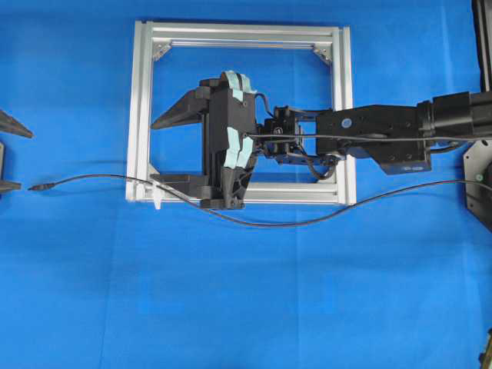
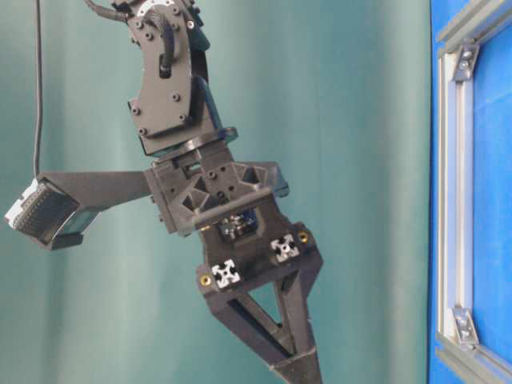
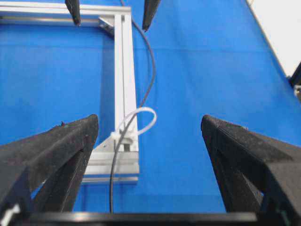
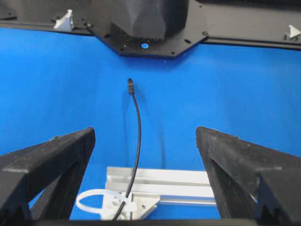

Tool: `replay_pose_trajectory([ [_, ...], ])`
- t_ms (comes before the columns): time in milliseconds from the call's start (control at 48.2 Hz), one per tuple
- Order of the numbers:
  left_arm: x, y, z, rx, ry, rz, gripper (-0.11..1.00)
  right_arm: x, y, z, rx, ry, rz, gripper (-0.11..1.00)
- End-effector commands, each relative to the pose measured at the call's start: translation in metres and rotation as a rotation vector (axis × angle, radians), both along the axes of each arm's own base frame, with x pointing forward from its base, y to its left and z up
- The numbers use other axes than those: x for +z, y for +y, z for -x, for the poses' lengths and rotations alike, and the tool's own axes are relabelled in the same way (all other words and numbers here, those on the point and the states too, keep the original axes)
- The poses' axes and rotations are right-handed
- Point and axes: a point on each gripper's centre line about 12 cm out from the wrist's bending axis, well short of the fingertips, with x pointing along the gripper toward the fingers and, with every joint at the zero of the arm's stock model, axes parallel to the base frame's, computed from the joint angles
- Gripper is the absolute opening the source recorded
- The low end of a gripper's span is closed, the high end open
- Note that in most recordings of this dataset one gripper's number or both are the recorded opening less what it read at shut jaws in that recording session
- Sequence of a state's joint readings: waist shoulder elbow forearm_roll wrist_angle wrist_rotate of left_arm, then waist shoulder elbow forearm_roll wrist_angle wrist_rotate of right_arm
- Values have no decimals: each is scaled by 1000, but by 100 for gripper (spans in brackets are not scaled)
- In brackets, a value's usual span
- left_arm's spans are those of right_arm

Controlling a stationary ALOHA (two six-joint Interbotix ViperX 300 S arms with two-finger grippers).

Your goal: Insert the wire through the string loop located on the left side.

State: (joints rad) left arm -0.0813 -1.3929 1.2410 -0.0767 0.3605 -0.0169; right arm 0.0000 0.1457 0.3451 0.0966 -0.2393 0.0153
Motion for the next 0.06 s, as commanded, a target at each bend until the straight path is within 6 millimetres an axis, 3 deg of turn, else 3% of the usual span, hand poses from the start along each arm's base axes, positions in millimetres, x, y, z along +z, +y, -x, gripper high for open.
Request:
replay_pose_trajectory([
  [0, 10, 1, -1, 6, -26, 1, 86, 29, -2, 1, -3, -69, 5, 98],
  [41, 10, 1, -1, 6, -25, 1, 86, 29, -2, 1, -3, -69, 5, 98],
])
